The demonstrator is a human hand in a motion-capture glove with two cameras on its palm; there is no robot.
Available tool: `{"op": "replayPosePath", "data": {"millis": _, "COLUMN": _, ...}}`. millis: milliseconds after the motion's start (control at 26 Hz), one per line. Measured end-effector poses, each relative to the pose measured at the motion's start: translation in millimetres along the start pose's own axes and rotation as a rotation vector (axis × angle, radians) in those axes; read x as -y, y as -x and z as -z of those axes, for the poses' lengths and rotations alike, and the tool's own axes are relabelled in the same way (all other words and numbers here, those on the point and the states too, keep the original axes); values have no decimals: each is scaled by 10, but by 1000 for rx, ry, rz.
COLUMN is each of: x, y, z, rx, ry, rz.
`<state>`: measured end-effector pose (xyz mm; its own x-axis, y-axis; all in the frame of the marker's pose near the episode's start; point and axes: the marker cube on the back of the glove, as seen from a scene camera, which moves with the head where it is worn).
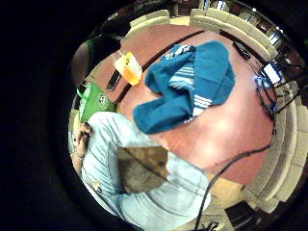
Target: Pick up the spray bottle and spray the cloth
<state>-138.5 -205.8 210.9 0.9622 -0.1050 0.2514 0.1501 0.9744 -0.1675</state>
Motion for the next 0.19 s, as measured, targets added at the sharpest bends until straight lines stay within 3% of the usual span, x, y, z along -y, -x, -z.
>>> {"op": "replayPosePath", "data": {"millis": 192, "x": -186, "y": 4, "z": 83, "rx": -36, "ry": 11, "rz": 4}}
